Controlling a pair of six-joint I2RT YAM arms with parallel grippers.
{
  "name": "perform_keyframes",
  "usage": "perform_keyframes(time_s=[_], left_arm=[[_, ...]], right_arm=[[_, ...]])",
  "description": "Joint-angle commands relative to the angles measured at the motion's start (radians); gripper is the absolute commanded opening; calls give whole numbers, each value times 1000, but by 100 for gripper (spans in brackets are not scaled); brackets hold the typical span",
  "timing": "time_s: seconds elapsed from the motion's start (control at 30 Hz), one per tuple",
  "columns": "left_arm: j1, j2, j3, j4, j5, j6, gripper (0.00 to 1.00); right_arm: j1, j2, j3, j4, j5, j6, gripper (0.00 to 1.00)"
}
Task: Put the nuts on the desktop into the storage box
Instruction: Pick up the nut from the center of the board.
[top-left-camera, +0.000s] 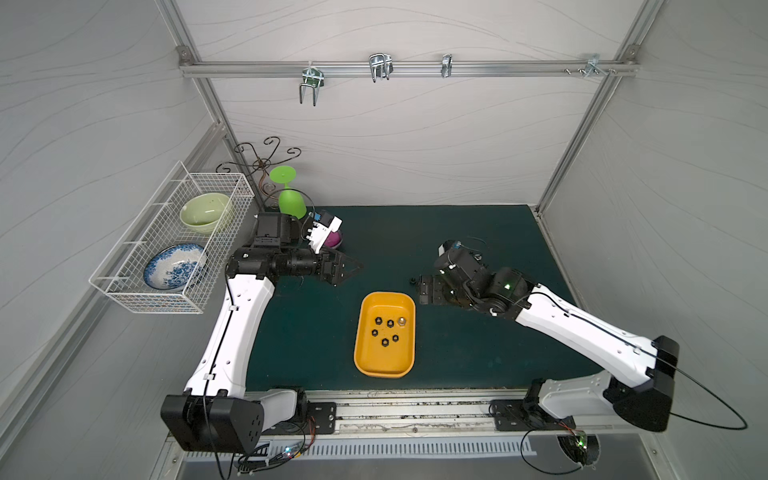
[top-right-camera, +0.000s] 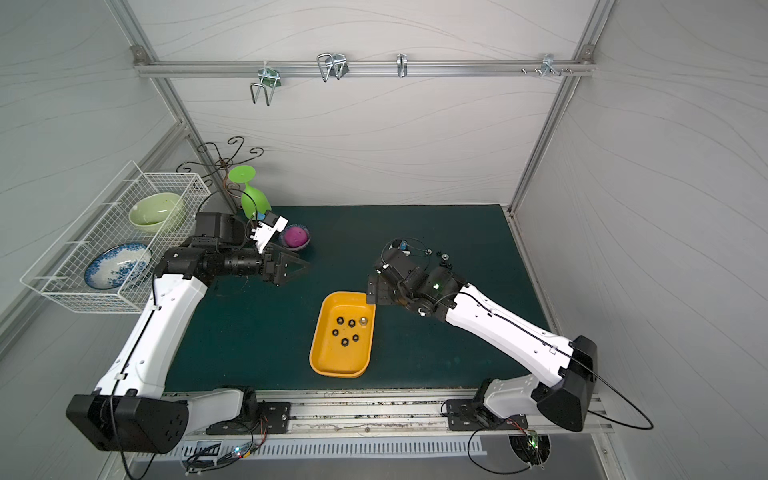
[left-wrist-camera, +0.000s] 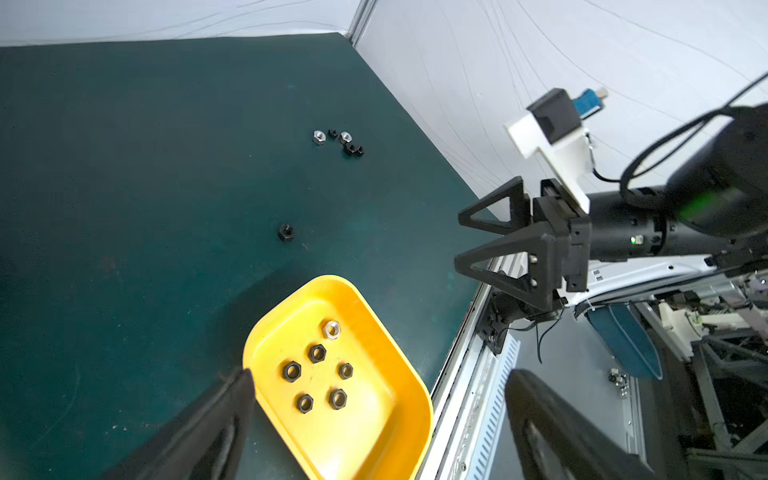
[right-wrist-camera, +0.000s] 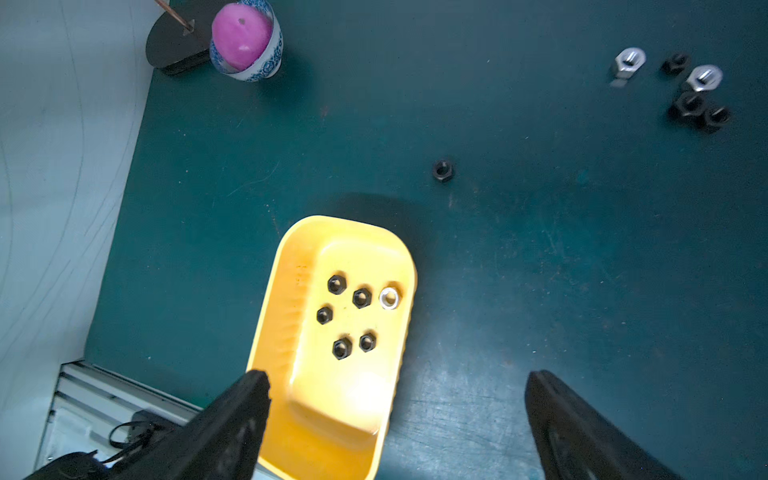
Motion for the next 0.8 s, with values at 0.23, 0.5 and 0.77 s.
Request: perform_keyframes(time_s=[0.23, 0.5, 0.77], left_arm=[[-187, 109, 151, 23, -286, -135, 99], [-293, 224, 255, 25, -430, -191, 99], [-459, 364, 358, -13, -612, -195, 99]], right_arm=[[-21, -38, 25, -68, 75, -215, 99], [-59, -104, -48, -58, -74, -288, 99], [-186, -246, -164, -37, -276, -359, 99]])
